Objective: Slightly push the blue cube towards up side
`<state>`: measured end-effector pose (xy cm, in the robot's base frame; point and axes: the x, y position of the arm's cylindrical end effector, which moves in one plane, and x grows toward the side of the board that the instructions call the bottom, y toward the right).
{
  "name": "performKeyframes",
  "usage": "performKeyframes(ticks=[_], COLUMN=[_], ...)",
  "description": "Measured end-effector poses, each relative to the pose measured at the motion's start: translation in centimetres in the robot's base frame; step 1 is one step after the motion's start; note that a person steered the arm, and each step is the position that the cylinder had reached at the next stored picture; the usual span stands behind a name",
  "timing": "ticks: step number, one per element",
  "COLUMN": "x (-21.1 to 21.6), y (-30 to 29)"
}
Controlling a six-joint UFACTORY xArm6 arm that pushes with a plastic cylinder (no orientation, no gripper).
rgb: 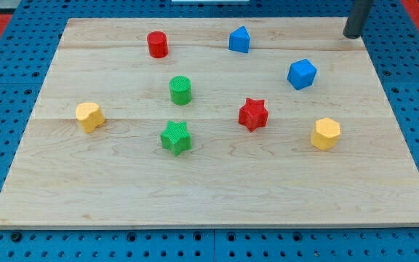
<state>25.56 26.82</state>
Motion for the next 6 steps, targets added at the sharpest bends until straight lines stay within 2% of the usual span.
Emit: performKeyframes(ticks=[1,2,3,4,5,6], x=[5.5,10.6,8.8,8.9,12.8,12.4], y=[-0.9,-4.9,-11.0,-12.0,-12.0,-14.4])
